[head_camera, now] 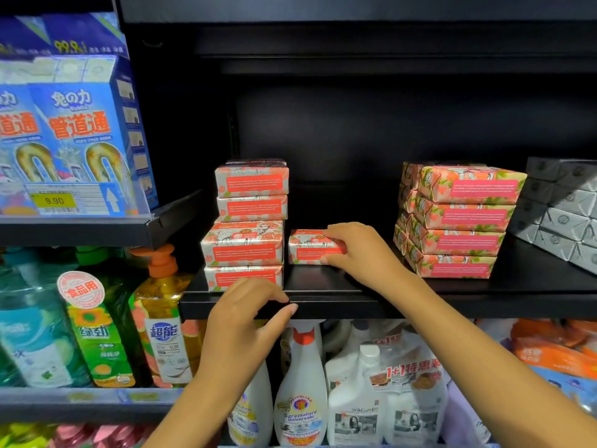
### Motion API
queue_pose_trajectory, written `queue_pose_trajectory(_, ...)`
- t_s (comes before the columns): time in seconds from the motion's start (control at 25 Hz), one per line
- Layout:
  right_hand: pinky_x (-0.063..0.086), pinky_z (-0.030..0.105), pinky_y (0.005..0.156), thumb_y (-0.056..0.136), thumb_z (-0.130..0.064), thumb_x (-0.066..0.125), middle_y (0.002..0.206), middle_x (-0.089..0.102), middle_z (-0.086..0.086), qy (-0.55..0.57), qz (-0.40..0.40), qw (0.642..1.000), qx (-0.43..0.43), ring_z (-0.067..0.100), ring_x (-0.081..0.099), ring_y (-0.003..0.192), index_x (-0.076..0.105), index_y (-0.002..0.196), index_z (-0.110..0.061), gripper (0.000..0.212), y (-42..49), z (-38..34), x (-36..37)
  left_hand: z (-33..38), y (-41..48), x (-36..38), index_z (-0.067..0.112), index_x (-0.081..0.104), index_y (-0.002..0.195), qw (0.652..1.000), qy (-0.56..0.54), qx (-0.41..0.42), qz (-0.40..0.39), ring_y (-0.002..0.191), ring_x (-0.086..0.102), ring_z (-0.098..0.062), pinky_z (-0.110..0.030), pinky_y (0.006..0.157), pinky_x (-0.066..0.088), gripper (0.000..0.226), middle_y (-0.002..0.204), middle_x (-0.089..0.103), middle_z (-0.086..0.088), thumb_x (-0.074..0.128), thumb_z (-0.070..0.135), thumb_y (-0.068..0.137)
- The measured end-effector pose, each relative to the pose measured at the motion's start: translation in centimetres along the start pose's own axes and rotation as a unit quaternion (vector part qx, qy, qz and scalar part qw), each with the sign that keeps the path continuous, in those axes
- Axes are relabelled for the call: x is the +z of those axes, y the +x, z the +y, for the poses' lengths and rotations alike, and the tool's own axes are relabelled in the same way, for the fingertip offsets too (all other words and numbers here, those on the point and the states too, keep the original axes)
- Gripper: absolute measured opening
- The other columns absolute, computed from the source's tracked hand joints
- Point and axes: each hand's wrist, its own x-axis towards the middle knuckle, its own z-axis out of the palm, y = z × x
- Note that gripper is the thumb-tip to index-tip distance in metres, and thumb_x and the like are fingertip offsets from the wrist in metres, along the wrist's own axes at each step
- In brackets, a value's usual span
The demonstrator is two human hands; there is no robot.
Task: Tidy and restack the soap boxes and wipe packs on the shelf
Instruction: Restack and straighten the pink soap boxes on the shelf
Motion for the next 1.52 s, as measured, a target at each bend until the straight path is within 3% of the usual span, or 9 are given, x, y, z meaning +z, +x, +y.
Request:
queue_pose_trajectory(0.16,0.036,0.026,0.095,0.084,-0.028,0.067,0.125,0.058,0.004,0.001,0.019,1.000,0.008,0.017,0.049,0.116,0.057,0.124,-0.012,0.044,0.0,-0.1,0.0,-0.3,-0.2,-0.7,0.017,0.068,0.083,1.000,0.025,0.018,0.004,0.085,0.054,0.000,-0.012,0.078,0.042,0.016,0.086,0.065,0.010,0.065,0.033,0.079)
queue_pose_trajectory(0.32,0.042,0.023,0.094,0.084,-0.029,0.067,0.114,0.063,-0.002,0.122,0.219,0.966,-0.070,0.011,0.054,0.109,0.064,0.113,-0.014,0.033,-0.4,-3.4,-0.5,-1.6,-0.4,-2.2,0.017,0.067,0.085,0.997,0.058,-0.005,0.041,0.086,0.052,-0.003,-0.008,0.081,0.037,0.027,0.087,0.062,0.010,0.062,0.042,0.079)
queue_pose_trajectory(0.44,0.040,0.023,0.095,0.082,-0.039,0.067,0.120,0.060,-0.003,0.118,0.143,0.974,-0.134,0.009,0.051,0.113,0.060,0.118,-0.016,0.043,0.6,-6.7,-0.4,-2.1,-0.5,-2.6,0.016,0.067,0.080,0.996,0.084,-0.014,0.030,0.082,0.050,-0.002,-0.010,0.076,0.037,0.023,0.081,0.062,0.009,0.070,0.038,0.074)
queue_pose_trajectory(0.64,0.039,0.033,0.099,0.082,-0.050,0.062,0.131,0.050,-0.003,-0.031,0.010,0.987,-0.161,0.013,0.039,0.122,0.048,0.131,-0.019,0.060,2.2,-9.1,1.5,-2.6,-1.0,-2.6,0.016,0.068,0.079,0.997,0.068,-0.018,0.030,0.082,0.050,-0.002,-0.010,0.077,0.037,0.026,0.081,0.061,0.010,0.067,0.042,0.077)
queue_pose_trajectory(1.0,0.045,0.038,0.092,0.072,-0.059,0.067,0.121,0.053,0.000,-0.038,-0.029,0.993,-0.106,0.017,0.048,0.111,0.050,0.125,-0.020,0.068,2.5,-9.6,1.3,-2.8,-1.0,-2.4,0.013,0.069,0.079,0.997,0.066,-0.006,0.037,0.084,0.051,-0.003,-0.007,0.080,0.036,0.020,0.082,0.063,0.006,0.072,0.032,0.074)
queue_pose_trajectory(1.24,0.046,0.029,0.087,0.069,-0.060,0.067,0.113,0.055,-0.007,0.063,0.047,0.995,-0.068,0.007,0.050,0.102,0.053,0.123,-0.026,0.066,-0.5,-6.6,-0.9,-2.3,0.8,-4.0,0.012,0.070,0.091,0.994,0.083,0.027,0.060,0.090,0.056,-0.010,-0.018,0.079,0.042,0.033,0.094,0.065,0.004,0.070,0.042,0.078)
queue_pose_trajectory(1.32,0.046,0.027,0.082,0.066,-0.062,0.065,0.107,0.056,-0.008,0.081,0.088,0.992,-0.044,0.006,0.051,0.096,0.055,0.119,-0.025,0.065,-1.7,-5.2,-1.8,-2.3,2.9,-4.4,0.013,0.068,0.099,0.995,0.100,0.008,0.009,0.096,0.058,-0.015,-0.020,0.082,0.041,0.046,0.102,0.065,0.002,0.071,0.051,0.074)
queue_pose_trajectory(1.44,0.045,0.026,0.081,0.064,-0.058,0.066,0.106,0.052,-0.009,0.083,0.117,0.990,-0.009,0.007,0.050,0.097,0.053,0.124,-0.024,0.071,-3.2,-3.2,-2.6,-2.5,5.7,-4.3,0.023,0.060,0.119,0.975,0.163,-0.050,-0.142,0.111,0.052,-0.013,-0.023,0.088,0.039,0.075,0.120,0.060,0.007,0.058,0.071,0.062)
queue_pose_trajectory(1.52,0.047,0.029,0.082,0.064,-0.056,0.068,0.109,0.053,-0.007,0.082,0.123,0.989,0.009,0.009,0.051,0.098,0.052,0.127,-0.023,0.073,-4.0,-1.9,-2.8,-2.8,6.3,-3.9,0.028,0.055,0.124,0.968,0.178,-0.046,-0.171,0.112,0.049,-0.008,-0.021,0.084,0.037,0.086,0.123,0.058,0.011,0.052,0.081,0.057)
